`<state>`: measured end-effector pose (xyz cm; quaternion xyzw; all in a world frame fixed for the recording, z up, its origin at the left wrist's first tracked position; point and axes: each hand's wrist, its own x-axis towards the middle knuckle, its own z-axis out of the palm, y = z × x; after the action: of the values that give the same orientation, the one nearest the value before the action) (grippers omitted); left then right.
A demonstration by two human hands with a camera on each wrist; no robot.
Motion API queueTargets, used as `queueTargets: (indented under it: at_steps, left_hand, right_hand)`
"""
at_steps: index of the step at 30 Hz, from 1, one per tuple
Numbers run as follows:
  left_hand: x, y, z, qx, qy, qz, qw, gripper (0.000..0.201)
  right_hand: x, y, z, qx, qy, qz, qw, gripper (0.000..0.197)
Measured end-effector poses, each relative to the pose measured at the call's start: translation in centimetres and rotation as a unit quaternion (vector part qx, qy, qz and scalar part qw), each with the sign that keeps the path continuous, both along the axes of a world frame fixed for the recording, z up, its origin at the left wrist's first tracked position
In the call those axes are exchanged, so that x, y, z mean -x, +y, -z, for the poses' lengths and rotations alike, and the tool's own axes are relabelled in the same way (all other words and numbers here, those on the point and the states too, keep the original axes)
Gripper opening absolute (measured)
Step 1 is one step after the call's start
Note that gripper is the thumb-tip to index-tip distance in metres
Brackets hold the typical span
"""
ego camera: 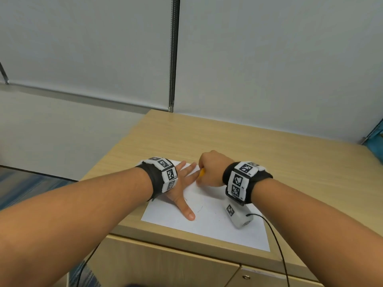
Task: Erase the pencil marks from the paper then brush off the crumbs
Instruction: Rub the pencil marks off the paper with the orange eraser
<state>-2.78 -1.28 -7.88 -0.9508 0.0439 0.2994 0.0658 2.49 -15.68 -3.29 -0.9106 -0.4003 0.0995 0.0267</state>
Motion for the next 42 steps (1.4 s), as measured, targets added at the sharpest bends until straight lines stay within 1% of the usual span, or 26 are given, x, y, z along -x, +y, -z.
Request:
queueTargets:
  at_steps: [3, 4, 5, 7, 8, 9, 10, 12, 13, 14, 15, 17, 18, 21, 22, 23, 25, 27, 28, 30, 32, 34, 36, 38, 40, 42]
  left_hand:
    - [0.2, -0.2, -0.5, -0.013, 0.001, -0.021, 1.0, 0.134]
    - [0.2, -0.1, -0.6, -0.007, 0.0, -0.022, 1.0, 0.132]
    - [0.2, -0.1, -0.6, -0.002, 0.003, -0.012, 1.0, 0.134]
    - [0.2, -0.1, -0.4, 0.004, 0.005, 0.001, 1.0, 0.142]
    - [0.1, -0.1, -0.3, 0.003, 0.005, -0.001, 1.0, 0.143]
    - [0.2, -0.1, -0.5, -0.002, 0.009, -0.002, 1.0, 0.142]
    - [0.3, -0.2, -0.7, -0.011, 0.015, -0.001, 1.0, 0.138]
    - [0.5, -0.5, -1.0, -0.017, 0.026, -0.007, 0.999, 0.127]
    - [0.5, -0.6, -1.1, -0.011, 0.024, -0.01, 1.0, 0.127]
    - [0.6, -0.5, -1.1, -0.006, 0.02, -0.009, 1.0, 0.132]
    - [0.5, -0.5, -1.0, -0.005, 0.014, -0.004, 1.0, 0.138]
    - [0.3, -0.2, -0.5, -0.003, 0.003, -0.003, 1.0, 0.144]
    - [0.3, -0.2, -0.5, -0.007, 0.003, -0.004, 1.0, 0.144]
    - [0.3, -0.4, -0.9, -0.022, 0.017, -0.024, 0.999, 0.139]
    - [0.2, -0.4, -0.9, -0.021, 0.016, -0.027, 0.999, 0.138]
    - [0.2, -0.4, -0.9, -0.017, 0.015, -0.019, 1.0, 0.14]
    - [0.1, -0.3, -0.7, -0.009, 0.006, -0.003, 1.0, 0.146]
    - [0.2, -0.3, -0.6, -0.002, -0.001, -0.009, 1.0, 0.15]
    - [0.2, -0.3, -0.7, -0.004, -0.002, -0.012, 1.0, 0.152]
    - [0.4, -0.4, -0.9, -0.006, -0.007, -0.012, 1.0, 0.153]
    - [0.6, -0.7, -1.0, -0.004, -0.017, -0.019, 1.0, 0.15]
    - [1.1, -1.0, -0.9, -0.003, -0.036, -0.034, 0.999, 0.15]
    - [1.7, -1.5, -0.8, -0.006, -0.052, -0.054, 0.997, 0.153]
    - [2.5, -2.2, -1.3, -0.007, -0.048, -0.076, 0.996, 0.155]
    - [3.7, -3.1, -1.9, -0.001, -0.047, -0.097, 0.994, 0.149]
    - [5.3, -3.9, -2.4, -0.009, -0.061, -0.089, 0.994, 0.137]
  right_hand:
    - [2.4, 0.5, 0.8, 0.03, 0.064, -0.081, 0.994, 0.018]
    - [2.4, 0.5, 0.7, 0.033, 0.074, -0.081, 0.993, 0.016]
    - [1.7, 0.6, 0.5, 0.029, 0.066, -0.059, 0.996, 0.018]
    - [0.0, 0.8, -0.1, 0.015, 0.025, -0.009, 1.0, 0.023]
    - [-0.3, 0.9, -0.2, 0.011, 0.009, -0.002, 1.0, 0.022]
    - [0.0, 1.0, -0.2, 0.01, 0.01, -0.008, 1.0, 0.021]
    - [0.8, 1.1, -0.2, 0.01, 0.024, -0.03, 0.999, 0.024]
    - [2.4, 1.0, 0.1, 0.019, 0.069, -0.074, 0.995, 0.029]
    - [2.4, 0.9, 0.1, 0.027, 0.077, -0.074, 0.994, 0.028]
    - [1.8, 0.6, 0.1, 0.029, 0.071, -0.059, 0.995, 0.023]
    - [0.9, 0.5, 0.0, 0.027, 0.054, -0.025, 0.998, 0.023]
    - [-0.2, 0.3, -0.2, 0.01, 0.01, 0.011, 1.0, 0.027]
    - [0.0, 0.4, -0.1, 0.008, 0.005, 0.006, 1.0, 0.026]
    - [2.4, 0.6, 0.8, 0.023, 0.05, -0.056, 0.997, 0.017]
    - [2.7, 0.4, 0.8, 0.024, 0.061, -0.062, 0.996, 0.019]
    - [2.4, 0.1, 0.6, 0.023, 0.057, -0.047, 0.997, 0.023]
    - [0.7, -0.7, 0.0, 0.009, 0.018, 0.013, 1.0, 0.031]
    - [-0.5, -2.0, -0.5, -0.023, 0.003, 0.068, 0.997, 0.035]
    - [-0.7, -2.7, -0.7, -0.029, 0.004, 0.079, 0.996, 0.036]
    - [-0.1, -4.0, -1.0, 0.002, 0.003, 0.085, 0.996, 0.038]
    - [0.9, -5.2, -1.2, 0.053, -0.006, 0.087, 0.995, 0.034]
    - [1.7, -6.2, -1.0, 0.081, -0.014, 0.096, 0.992, 0.031]
    - [2.0, -6.8, -0.5, 0.092, -0.025, 0.106, 0.99, 0.03]
    - [1.8, -7.0, -0.3, 0.088, -0.03, 0.112, 0.989, 0.032]
    - [1.5, -6.7, -0.4, 0.09, -0.035, 0.109, 0.989, 0.031]
    - [1.1, -6.3, -0.4, 0.095, -0.049, 0.106, 0.989, 0.033]
